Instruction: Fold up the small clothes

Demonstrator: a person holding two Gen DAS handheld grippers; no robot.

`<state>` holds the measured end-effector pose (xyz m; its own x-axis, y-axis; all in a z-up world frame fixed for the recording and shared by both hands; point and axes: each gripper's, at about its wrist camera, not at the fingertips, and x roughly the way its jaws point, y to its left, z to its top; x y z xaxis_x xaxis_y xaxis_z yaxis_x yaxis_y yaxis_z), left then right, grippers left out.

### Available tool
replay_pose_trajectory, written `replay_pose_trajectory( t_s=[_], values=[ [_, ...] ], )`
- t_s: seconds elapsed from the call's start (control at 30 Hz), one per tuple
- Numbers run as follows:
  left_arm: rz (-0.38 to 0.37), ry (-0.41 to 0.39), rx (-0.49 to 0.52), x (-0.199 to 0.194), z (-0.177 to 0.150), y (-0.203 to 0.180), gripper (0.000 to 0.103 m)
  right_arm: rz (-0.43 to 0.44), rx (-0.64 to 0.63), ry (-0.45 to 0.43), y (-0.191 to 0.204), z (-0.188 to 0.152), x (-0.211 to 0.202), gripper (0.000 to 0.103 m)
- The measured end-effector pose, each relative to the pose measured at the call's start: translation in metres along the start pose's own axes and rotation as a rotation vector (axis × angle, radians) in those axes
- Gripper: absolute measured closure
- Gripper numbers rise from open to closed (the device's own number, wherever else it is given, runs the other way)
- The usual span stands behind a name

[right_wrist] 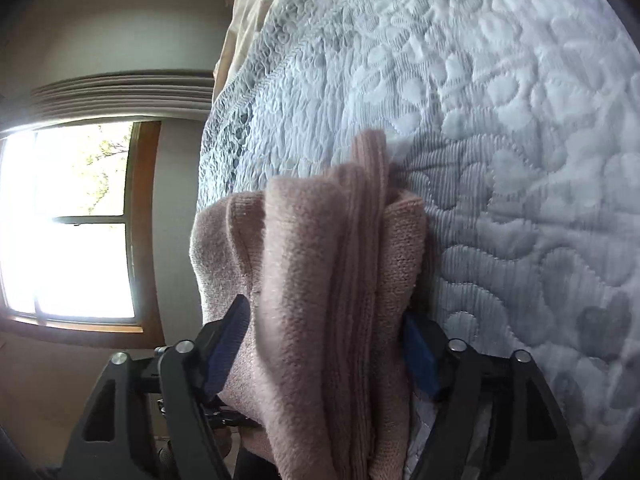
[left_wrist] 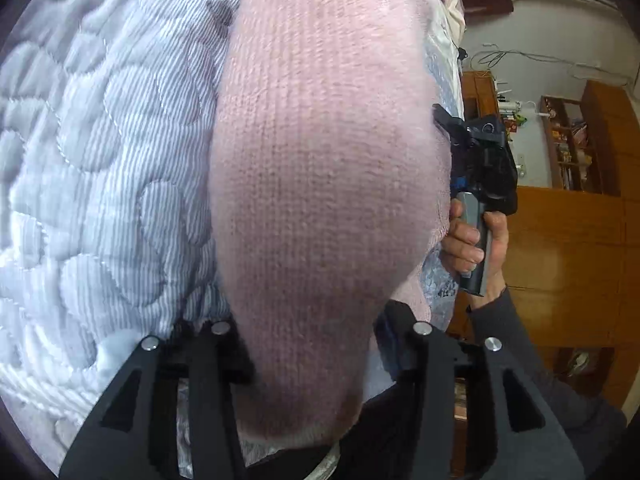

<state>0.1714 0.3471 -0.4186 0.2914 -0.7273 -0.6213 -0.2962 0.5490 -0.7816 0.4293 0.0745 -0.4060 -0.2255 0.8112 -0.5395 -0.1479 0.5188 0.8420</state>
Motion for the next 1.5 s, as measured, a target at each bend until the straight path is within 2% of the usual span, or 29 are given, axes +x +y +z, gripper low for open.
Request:
replay_pose_trajectory(
  t_s=[0.1, 0.17, 0.23, 0.27, 0.3, 0.33, 0.4, 0.43, 0.5, 0.53, 0.57, 0.6, 0.67, 0.77, 0.87, 0.9, 0.97, 1.0, 1.07, 1.13, 1.17, 1.2, 1.27, 1.33, 1.37, 1.4, 1.43, 1.47, 1.5],
  values=[
    [0.139, -0.083, 0.085, -0.043, -0.009, -0.026, 0.05, -0.055, -0.05, -0.078, 0.014, -0.008, -0.038, 0.022],
    [0.154, -0.162, 0.15, -0.071, -0.014, -0.044, 0.05, -0.064, -0.079, -0.09, 0.021, -0.013, -0.05, 0.029],
    [0.121, -0.222, 0.221, -0.087, -0.013, -0.065, 0.05, -0.074, -0.088, -0.085, 0.021, -0.021, -0.047, 0.039],
    [0.072, -0.242, 0.252, -0.089, -0.01, -0.079, 0.051, -0.081, -0.081, -0.076, 0.019, -0.026, -0.043, 0.047],
    [0.002, -0.241, 0.275, -0.086, -0.006, -0.087, 0.051, -0.085, -0.069, -0.061, 0.018, -0.028, -0.036, 0.061],
    [-0.051, -0.222, 0.288, -0.073, 0.004, -0.106, 0.052, -0.095, -0.067, -0.046, 0.019, -0.029, -0.029, 0.066],
    [-0.099, -0.182, 0.27, -0.049, 0.022, -0.11, 0.061, -0.128, -0.11, -0.068, 0.03, -0.033, -0.028, 0.085],
    [-0.104, -0.158, 0.245, -0.037, 0.029, -0.107, 0.062, -0.126, -0.132, -0.088, 0.035, -0.033, -0.032, 0.088],
    [-0.078, -0.124, 0.184, -0.013, 0.033, -0.092, 0.071, -0.139, -0.152, -0.129, 0.041, -0.031, -0.039, 0.09],
    [-0.084, -0.109, 0.163, -0.007, 0.033, -0.078, 0.081, -0.165, -0.138, -0.14, 0.035, -0.029, -0.038, 0.09],
    [-0.087, -0.092, 0.137, 0.003, 0.038, -0.07, 0.098, -0.2, -0.116, -0.134, 0.025, -0.027, -0.034, 0.09],
    [-0.09, -0.083, 0.107, 0.008, 0.04, -0.06, 0.102, -0.218, -0.09, -0.119, 0.015, -0.026, -0.029, 0.089],
    [-0.119, -0.071, 0.077, 0.005, 0.042, -0.054, 0.103, -0.202, -0.089, -0.106, 0.012, -0.026, -0.028, 0.087],
    [-0.162, -0.134, 0.14, -0.024, 0.051, -0.078, 0.076, -0.186, -0.162, -0.155, 0.038, -0.027, -0.048, 0.08],
    [-0.153, -0.171, 0.209, -0.036, 0.077, -0.105, 0.074, -0.193, -0.195, -0.207, 0.053, -0.02, -0.06, 0.079],
    [-0.124, -0.154, 0.219, -0.031, 0.088, -0.108, 0.074, -0.182, -0.193, -0.187, 0.054, -0.016, -0.055, 0.079],
    [-0.012, -0.107, 0.227, -0.012, 0.109, -0.102, 0.074, -0.177, -0.195, -0.122, 0.052, -0.011, -0.037, 0.079],
    [0.042, -0.078, 0.212, -0.002, 0.117, -0.092, 0.084, -0.197, -0.194, -0.08, 0.046, -0.011, -0.024, 0.08],
    [0.089, -0.055, 0.186, 0.008, 0.127, -0.071, 0.101, -0.272, -0.213, -0.055, 0.035, -0.013, -0.01, 0.088],
    [0.073, -0.04, 0.176, 0.007, 0.133, -0.066, 0.101, -0.26, -0.212, -0.052, 0.034, -0.015, -0.013, 0.088],
    [0.089, -0.042, 0.193, 0.003, 0.132, -0.072, 0.102, -0.244, -0.216, -0.053, 0.039, -0.019, -0.019, 0.087],
    [0.083, -0.05, 0.21, -0.004, 0.128, -0.079, 0.096, -0.221, -0.227, -0.053, 0.045, -0.025, -0.025, 0.086],
    [0.009, -0.058, 0.26, -0.02, 0.11, -0.098, 0.086, -0.18, -0.268, -0.038, 0.057, -0.041, -0.034, 0.086],
    [-0.017, -0.039, 0.323, -0.025, 0.086, -0.112, 0.086, -0.171, -0.297, -0.008, 0.061, -0.06, -0.036, 0.086],
    [0.018, -0.025, 0.337, -0.02, 0.078, -0.112, 0.083, -0.193, -0.302, 0.0, 0.058, -0.066, -0.033, 0.086],
    [0.093, -0.006, 0.341, -0.01, 0.072, -0.106, 0.084, -0.227, -0.29, 0.004, 0.05, -0.069, -0.029, 0.093],
    [0.173, 0.011, 0.349, 0.002, 0.068, -0.098, 0.092, -0.249, -0.27, 0.003, 0.041, -0.069, -0.026, 0.096],
    [0.215, 0.006, 0.36, 0.009, 0.066, -0.092, 0.101, -0.264, -0.258, -0.001, 0.035, -0.069, -0.024, 0.102],
    [0.2, -0.004, 0.335, 0.009, 0.066, -0.088, 0.102, -0.27, -0.245, -0.007, 0.035, -0.069, -0.025, 0.103]
  ],
)
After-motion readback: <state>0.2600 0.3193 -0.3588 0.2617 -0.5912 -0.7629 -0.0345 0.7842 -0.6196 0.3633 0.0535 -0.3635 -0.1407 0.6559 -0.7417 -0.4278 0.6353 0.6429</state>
